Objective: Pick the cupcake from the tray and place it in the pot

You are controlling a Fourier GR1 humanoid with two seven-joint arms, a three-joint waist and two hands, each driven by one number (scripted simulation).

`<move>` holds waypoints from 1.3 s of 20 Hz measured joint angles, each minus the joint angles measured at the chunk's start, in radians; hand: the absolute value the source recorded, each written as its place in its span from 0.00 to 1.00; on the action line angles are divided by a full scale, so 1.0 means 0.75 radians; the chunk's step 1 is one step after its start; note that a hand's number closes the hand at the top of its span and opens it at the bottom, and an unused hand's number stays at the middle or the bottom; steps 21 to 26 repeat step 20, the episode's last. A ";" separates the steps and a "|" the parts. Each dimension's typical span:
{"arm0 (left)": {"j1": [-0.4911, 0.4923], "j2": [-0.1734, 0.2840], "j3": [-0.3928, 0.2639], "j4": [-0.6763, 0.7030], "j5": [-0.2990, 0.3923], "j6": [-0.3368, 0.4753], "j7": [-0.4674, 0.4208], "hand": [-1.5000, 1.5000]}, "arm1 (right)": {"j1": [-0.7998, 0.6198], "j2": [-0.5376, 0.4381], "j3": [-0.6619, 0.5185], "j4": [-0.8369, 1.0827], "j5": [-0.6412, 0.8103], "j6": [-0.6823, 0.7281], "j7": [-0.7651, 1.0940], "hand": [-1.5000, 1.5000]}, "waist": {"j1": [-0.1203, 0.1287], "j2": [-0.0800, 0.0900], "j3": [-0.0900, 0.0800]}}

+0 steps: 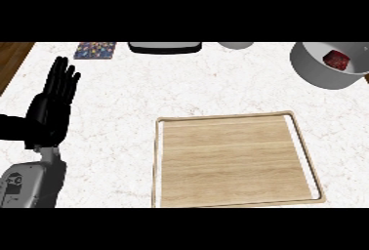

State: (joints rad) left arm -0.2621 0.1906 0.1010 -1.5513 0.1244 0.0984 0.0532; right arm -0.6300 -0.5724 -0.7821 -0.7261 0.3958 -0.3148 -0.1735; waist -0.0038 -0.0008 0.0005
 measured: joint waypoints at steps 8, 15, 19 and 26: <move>0.004 0.012 0.020 -0.026 0.010 -0.016 0.020 0.50 | 0.206 -0.084 -0.151 -0.045 -0.250 0.130 -0.158 0.00 | -0.001 0.000 0.000; -0.002 -0.006 0.017 -0.004 -0.004 -0.016 0.000 0.50 | 0.378 -0.184 -0.237 0.027 -0.413 0.240 -0.306 0.00 | 0.001 0.001 0.000; -0.013 0.000 0.032 0.001 -0.002 -0.020 0.006 0.50 | 0.473 -0.234 -0.270 0.074 -0.493 0.309 -0.372 0.00 | 0.001 0.001 0.000; -0.014 -0.007 0.030 0.003 -0.008 -0.012 0.005 0.50 | 0.497 -0.243 -0.272 0.064 -0.511 0.328 -0.369 0.00 | 0.000 0.001 0.000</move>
